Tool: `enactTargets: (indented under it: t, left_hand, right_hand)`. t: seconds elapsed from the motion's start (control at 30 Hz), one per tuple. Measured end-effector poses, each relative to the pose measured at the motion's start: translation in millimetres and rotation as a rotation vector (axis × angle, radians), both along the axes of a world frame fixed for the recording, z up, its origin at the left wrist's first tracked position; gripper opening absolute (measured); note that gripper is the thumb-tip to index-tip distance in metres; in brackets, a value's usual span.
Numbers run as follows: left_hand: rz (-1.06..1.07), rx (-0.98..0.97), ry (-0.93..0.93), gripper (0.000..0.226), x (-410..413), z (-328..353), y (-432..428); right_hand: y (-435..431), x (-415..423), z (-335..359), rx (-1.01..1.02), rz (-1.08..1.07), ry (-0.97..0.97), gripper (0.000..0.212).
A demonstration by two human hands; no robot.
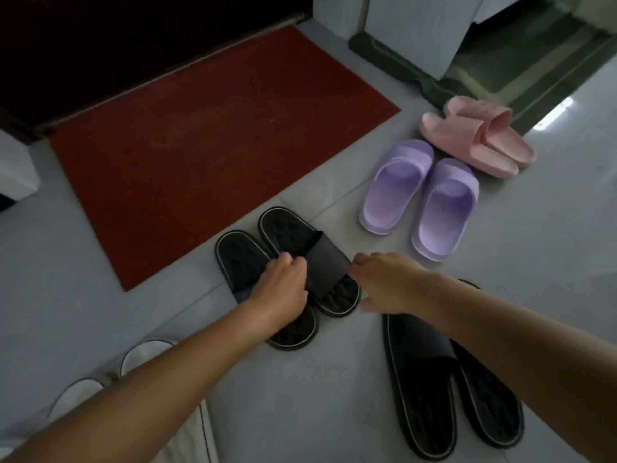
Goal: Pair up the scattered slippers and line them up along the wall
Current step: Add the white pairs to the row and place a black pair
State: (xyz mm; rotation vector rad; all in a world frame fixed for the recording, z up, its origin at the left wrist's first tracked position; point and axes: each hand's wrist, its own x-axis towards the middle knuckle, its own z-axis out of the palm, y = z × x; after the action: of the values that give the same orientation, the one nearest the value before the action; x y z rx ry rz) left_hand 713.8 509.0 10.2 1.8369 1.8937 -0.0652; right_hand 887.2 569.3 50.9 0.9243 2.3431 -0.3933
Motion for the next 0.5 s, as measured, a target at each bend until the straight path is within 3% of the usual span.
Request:
enactTargets:
  t: [0.1, 0.17, 0.27, 0.37, 0.43, 0.5]
  left_hand:
    - [0.074, -0.002, 0.142, 0.048, -23.3, -16.4, 1.7]
    - [0.083, -0.058, 0.18, 0.042, -29.6, -28.7, 4.4]
    - [0.126, -0.136, 0.049, 0.024, -37.0, -34.7, 12.8]
    - [0.228, -0.2, -0.083, 0.025, -50.3, -25.4, 15.2]
    - [0.334, -0.205, -0.135, 0.023, -61.0, -21.5, 12.6]
    - [0.54, -0.184, -0.232, 0.025, -72.4, -21.9, 9.2]
  right_hand:
    - [20.0, -41.3, -15.9, 0.154, 0.063, 0.023, 0.073]
    - [36.6, -59.0, -32.2, 0.213, 0.107, 0.02, 0.077]
    - [51.0, -68.7, -54.6, 0.249, 0.253, -0.056, 0.067]
    - [57.1, -69.0, -61.0, 0.255, 0.318, -0.038, 0.06]
    - [66.7, -64.1, -57.8, 0.194, 0.222, 0.017, 0.054]
    - [80.7, -54.6, -49.7, 0.098, -0.004, 0.129, 0.046]
